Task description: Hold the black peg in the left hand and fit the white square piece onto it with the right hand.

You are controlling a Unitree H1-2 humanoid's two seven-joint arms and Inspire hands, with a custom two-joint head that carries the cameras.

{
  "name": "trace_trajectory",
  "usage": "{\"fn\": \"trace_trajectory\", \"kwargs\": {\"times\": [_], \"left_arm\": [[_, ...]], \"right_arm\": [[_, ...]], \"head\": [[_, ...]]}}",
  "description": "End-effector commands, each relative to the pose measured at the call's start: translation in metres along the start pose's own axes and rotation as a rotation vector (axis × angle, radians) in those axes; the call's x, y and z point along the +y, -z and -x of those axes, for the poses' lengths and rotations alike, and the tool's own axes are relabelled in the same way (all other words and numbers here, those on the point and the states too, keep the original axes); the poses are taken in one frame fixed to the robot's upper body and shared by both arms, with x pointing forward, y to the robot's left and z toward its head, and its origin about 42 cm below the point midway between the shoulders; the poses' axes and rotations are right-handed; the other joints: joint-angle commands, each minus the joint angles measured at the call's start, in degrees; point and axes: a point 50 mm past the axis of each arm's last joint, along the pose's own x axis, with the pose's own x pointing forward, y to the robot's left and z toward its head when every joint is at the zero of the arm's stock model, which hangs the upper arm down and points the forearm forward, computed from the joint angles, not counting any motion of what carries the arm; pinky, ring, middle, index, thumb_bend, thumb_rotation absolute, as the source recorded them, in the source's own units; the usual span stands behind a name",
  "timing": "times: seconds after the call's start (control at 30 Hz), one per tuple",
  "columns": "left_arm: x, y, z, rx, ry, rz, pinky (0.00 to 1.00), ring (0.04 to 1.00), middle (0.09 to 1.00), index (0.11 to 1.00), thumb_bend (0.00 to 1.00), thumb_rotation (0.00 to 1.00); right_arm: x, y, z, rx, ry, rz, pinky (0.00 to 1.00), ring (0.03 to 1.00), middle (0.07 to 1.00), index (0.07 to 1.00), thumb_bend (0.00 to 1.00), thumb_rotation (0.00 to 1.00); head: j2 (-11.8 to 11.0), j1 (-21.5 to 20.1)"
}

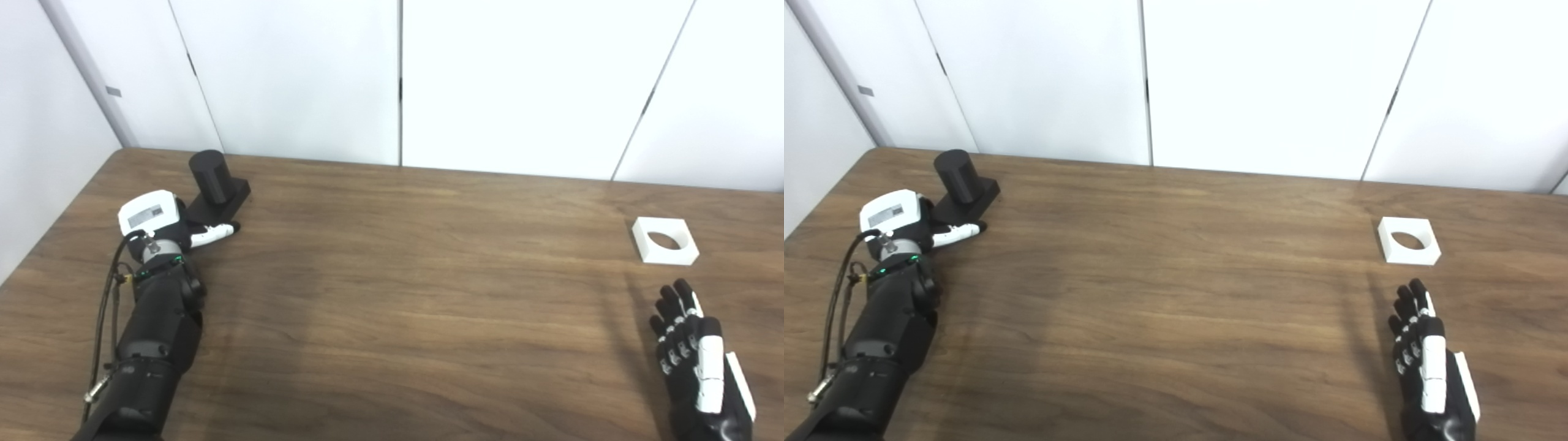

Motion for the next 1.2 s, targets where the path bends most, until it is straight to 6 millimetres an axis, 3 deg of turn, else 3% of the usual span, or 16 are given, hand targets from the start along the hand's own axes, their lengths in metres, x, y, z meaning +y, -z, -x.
{"fn": "trace_trajectory", "kwargs": {"times": [0.0, 0.4, 0.6, 0.7, 0.77, 0.9, 0.97, 1.17], "left_arm": [[0.032, -0.010, -0.014, -0.009, -0.088, 0.015, 0.83, 0.842, 0.840, 0.791, 0.87, 0.77], [0.025, -0.007, -0.013, -0.001, -0.107, 0.028, 0.76, 0.818, 0.825, 0.776, 0.82, 0.69], [0.024, -0.005, -0.014, -0.003, -0.120, 0.045, 0.82, 0.845, 0.836, 0.771, 0.79, 0.64], [0.024, -0.005, -0.014, -0.009, -0.151, 0.061, 0.79, 0.824, 0.810, 0.738, 0.77, 0.56], [0.023, -0.005, -0.013, -0.017, -0.175, 0.077, 0.75, 0.808, 0.789, 0.688, 0.74, 0.43], [0.022, -0.005, -0.013, -0.044, -0.202, 0.119, 0.74, 0.795, 0.759, 0.583, 0.72, 0.26], [0.022, -0.004, -0.012, -0.057, -0.211, 0.143, 0.73, 0.786, 0.747, 0.514, 0.57, 0.12], [0.021, -0.004, -0.010, -0.078, -0.224, 0.185, 0.72, 0.771, 0.725, 0.484, 0.52, 0.06]], "right_arm": [[0.008, -0.001, 0.003, -0.008, -0.016, -0.017, 1.00, 1.000, 0.986, 1.000, 0.55, 1.00], [0.009, -0.001, 0.004, -0.004, -0.007, -0.013, 1.00, 1.000, 0.979, 1.000, 0.55, 1.00], [0.009, 0.000, 0.004, -0.001, -0.006, -0.009, 1.00, 1.000, 0.978, 1.000, 0.56, 1.00], [0.009, 0.000, 0.004, 0.004, -0.005, -0.006, 1.00, 1.000, 0.974, 1.000, 0.56, 1.00], [0.009, 0.000, 0.004, 0.008, -0.003, -0.009, 1.00, 1.000, 0.971, 1.000, 0.57, 1.00], [0.009, 0.000, 0.004, 0.010, -0.005, -0.010, 1.00, 1.000, 0.968, 1.000, 0.58, 1.00], [0.010, 0.000, 0.004, 0.011, -0.005, -0.009, 1.00, 1.000, 0.964, 1.000, 0.58, 1.00], [0.009, 0.000, 0.004, 0.008, -0.004, -0.012, 1.00, 1.000, 0.958, 1.000, 0.58, 1.00]], "head": [[0.1, -0.1], [0.1, -0.3], [0.1, -0.4], [0.2, -0.4], [0.2, -0.4], [0.3, -0.5], [0.3, -0.5], [0.3, -0.5]]}}
